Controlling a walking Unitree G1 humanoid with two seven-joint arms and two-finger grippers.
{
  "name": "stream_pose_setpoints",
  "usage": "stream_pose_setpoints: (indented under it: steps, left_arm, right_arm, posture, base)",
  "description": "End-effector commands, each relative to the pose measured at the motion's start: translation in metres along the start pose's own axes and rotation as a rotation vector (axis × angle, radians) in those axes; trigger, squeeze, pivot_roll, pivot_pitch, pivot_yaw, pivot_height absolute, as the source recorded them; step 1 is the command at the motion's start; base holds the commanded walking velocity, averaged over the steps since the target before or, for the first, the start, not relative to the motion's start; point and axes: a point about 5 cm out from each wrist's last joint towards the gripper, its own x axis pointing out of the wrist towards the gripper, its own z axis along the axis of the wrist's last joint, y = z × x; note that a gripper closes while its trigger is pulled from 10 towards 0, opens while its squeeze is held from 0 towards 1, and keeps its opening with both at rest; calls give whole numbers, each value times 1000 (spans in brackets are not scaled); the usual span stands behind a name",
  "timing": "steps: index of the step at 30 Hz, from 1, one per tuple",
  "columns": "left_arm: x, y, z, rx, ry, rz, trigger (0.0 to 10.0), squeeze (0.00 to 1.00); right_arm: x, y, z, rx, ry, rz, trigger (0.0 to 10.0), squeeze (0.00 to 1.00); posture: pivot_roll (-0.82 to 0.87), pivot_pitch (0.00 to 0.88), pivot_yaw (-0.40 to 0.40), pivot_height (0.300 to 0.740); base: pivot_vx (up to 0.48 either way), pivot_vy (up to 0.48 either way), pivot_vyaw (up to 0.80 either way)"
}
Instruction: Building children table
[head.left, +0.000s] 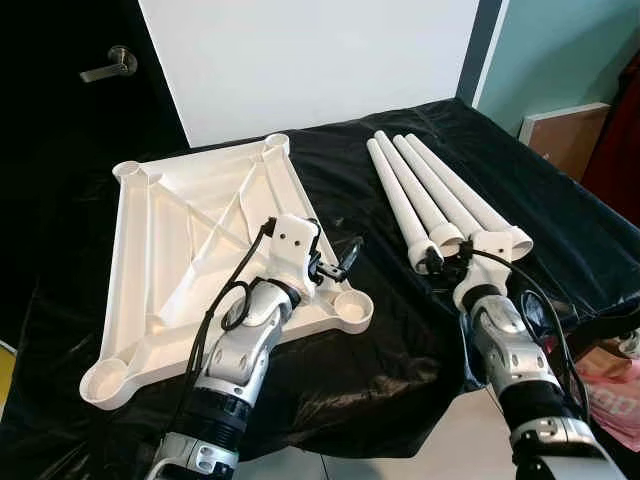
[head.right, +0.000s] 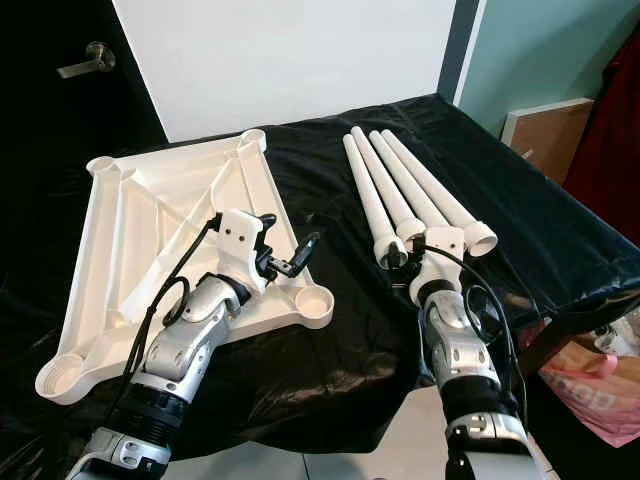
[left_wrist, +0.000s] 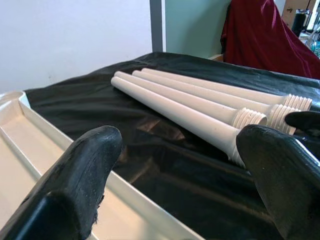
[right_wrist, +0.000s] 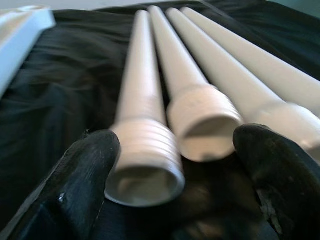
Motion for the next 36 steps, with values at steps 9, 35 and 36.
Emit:
stream_pose_setpoints:
  steps: [9,35,36]
  left_arm:
    - [-1,1,-4,3,24,-19,10000,0]
    - [4,0,-2,46,8,-2,10000,0]
    - [4,0,-2,47,8,0,10000,0]
  right_arm:
    - [4,9,1,43,5,79,10000,0]
    - [37,22,-2,43,219,71,10000,0]
    - [38,22,-2,49,228,73,10000,0]
  posture:
    - [-165,0,19,740]
    - [-151,0,-1,740]
    - [-152,0,1,740]
  base:
    - [0,0,0]
    - [0,0,0]
    - [0,0,0]
